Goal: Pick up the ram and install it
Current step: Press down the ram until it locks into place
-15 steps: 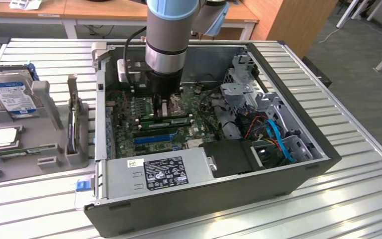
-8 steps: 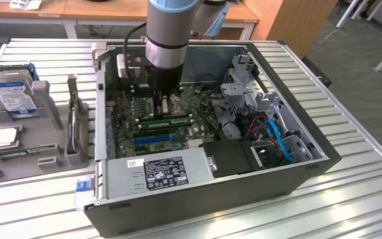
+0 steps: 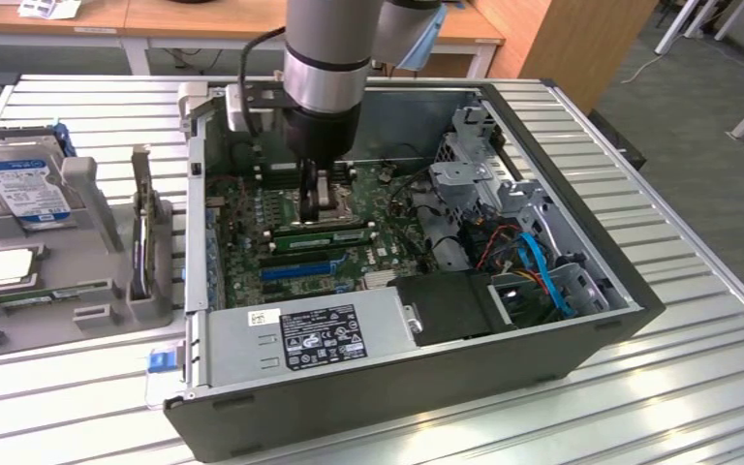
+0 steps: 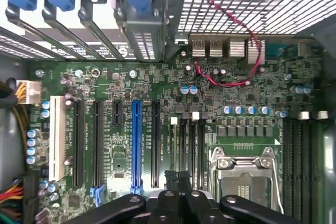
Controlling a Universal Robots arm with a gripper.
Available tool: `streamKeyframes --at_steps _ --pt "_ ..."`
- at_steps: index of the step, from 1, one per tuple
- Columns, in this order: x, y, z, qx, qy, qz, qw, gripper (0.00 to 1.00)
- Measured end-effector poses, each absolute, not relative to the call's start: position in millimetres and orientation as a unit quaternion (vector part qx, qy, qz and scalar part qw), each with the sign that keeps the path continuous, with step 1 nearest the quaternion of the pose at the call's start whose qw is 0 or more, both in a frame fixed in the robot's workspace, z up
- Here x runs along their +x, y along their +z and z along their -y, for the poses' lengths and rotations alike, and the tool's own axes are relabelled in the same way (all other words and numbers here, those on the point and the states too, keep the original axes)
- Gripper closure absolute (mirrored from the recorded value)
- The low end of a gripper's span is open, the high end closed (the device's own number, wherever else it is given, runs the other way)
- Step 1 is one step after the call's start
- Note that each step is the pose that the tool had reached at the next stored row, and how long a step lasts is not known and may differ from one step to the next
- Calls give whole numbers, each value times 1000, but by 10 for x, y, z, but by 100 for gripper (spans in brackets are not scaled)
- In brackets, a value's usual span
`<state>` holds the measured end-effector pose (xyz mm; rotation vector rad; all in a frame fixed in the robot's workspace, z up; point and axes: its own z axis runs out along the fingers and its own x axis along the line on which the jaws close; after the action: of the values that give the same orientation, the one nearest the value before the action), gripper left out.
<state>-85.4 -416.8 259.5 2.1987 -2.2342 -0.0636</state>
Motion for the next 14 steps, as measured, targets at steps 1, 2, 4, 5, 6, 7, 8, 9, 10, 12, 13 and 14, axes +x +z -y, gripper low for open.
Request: streamKeyframes --at_steps 1,2,4,5,6,7,8,9,10,12,13,14 --pt "-854 2621 4168 701 -20 713 3 90" --pt "-854 2647 4168 701 -20 713 3 90" --pt "-854 2698 4168 701 -20 713 3 90" --pt "-854 2725 4168 701 -20 713 3 90" --pt "-854 2749 4168 701 -20 713 3 90" --pt "-854 2774 4168 701 -20 713 3 90" --pt "-854 2798 4168 701 -20 713 3 90" --pt "-854 2821 4168 701 -20 713 3 90" --pt "-854 2842 4168 701 -20 713 3 90" --pt "-854 2882 4168 701 -20 713 3 90" --pt "-854 2903 4168 701 -20 713 3 90" --pt "-854 2923 4168 701 -20 713 3 90"
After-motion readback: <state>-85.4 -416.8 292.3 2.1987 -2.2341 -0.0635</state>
